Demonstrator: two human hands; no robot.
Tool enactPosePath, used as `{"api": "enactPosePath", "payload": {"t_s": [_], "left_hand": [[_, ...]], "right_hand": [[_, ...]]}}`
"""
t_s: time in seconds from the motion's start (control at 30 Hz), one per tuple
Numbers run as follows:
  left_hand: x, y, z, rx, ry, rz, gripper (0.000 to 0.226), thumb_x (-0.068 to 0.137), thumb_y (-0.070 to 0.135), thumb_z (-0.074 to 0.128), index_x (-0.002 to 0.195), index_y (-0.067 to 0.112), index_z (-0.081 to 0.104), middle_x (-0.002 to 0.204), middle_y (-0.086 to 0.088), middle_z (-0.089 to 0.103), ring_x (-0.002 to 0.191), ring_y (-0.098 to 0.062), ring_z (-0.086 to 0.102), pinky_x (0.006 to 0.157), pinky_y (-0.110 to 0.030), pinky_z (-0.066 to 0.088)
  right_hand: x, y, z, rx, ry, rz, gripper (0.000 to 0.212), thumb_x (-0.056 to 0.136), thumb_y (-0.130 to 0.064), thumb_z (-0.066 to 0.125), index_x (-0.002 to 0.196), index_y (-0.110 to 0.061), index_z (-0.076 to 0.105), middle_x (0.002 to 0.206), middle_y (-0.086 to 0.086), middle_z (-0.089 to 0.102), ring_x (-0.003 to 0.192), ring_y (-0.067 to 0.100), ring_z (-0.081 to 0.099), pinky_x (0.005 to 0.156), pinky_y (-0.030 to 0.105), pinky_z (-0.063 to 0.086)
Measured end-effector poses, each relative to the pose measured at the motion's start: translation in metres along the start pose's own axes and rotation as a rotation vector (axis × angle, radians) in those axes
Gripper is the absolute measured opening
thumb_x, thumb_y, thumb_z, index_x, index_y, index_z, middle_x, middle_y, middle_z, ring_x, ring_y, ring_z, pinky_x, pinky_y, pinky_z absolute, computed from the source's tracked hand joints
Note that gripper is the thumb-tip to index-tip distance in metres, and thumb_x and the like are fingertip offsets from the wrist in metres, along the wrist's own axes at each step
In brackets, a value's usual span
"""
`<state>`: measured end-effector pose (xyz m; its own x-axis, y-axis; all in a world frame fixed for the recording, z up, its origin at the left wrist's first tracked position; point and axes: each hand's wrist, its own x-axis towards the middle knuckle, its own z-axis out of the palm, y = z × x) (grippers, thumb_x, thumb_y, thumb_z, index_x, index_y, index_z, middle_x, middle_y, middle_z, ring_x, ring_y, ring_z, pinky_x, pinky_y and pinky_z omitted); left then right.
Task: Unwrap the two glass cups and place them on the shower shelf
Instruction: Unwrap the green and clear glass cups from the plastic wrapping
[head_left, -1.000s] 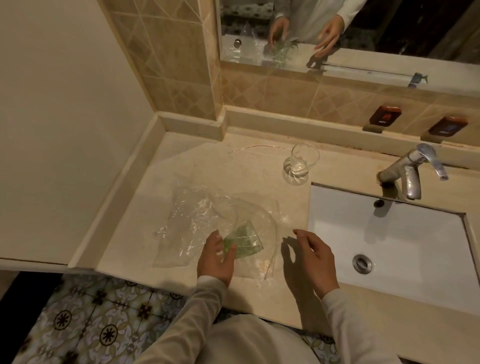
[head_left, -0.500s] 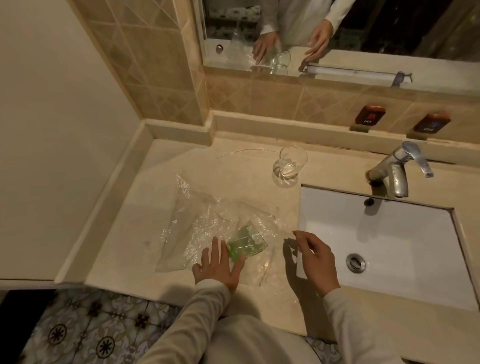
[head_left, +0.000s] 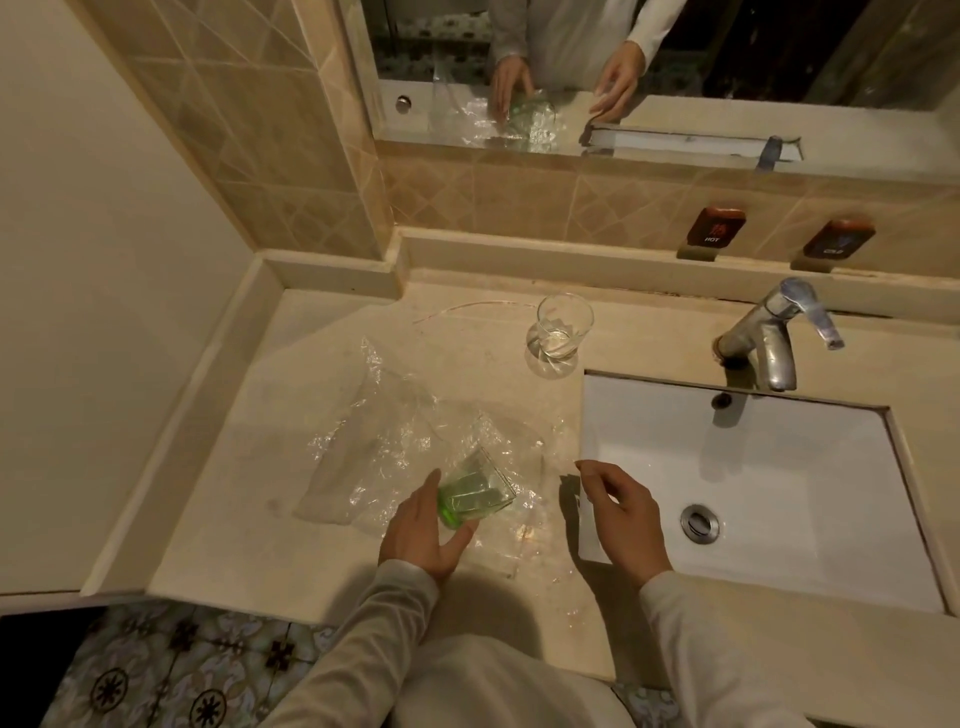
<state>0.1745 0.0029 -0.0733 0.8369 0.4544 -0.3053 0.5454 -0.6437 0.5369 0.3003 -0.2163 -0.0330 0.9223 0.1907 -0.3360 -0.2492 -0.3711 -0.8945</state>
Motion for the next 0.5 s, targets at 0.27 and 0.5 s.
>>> {"api": "enactPosePath", "payload": {"t_s": [0.27,0.5], "left_hand": [[0.009,-0.003,-0.001,0.374,-0.121,-0.085,0.088,0.078,0.083,0.025,0.148,0.029,0.026,0.141,-0.002,0.038,0.126,-0.024,0.038,0.101,-0.042,0.033],[0.017,0.001,-0.006,0.572,-0.062,0.049,0.103,0.063,0.095,0.017,0.123,0.019,0.053,0.119,-0.006,0.050,0.109,-0.027,0.047,0.091,-0.042,0.033]], "right_hand": [[0.010,0.000,0.001,-0.025,-0.033,-0.042,0.016,0.099,-0.022,0.062,0.109,-0.020,0.076,0.106,-0.009,0.074,0.102,-0.004,0.064,0.078,0.000,0.045],[0.016,-0.004,0.001,-0.057,-0.060,-0.064,0.015,0.100,-0.022,0.062,0.106,-0.028,0.074,0.106,-0.013,0.073,0.102,0.000,0.065,0.077,-0.001,0.045]]}}
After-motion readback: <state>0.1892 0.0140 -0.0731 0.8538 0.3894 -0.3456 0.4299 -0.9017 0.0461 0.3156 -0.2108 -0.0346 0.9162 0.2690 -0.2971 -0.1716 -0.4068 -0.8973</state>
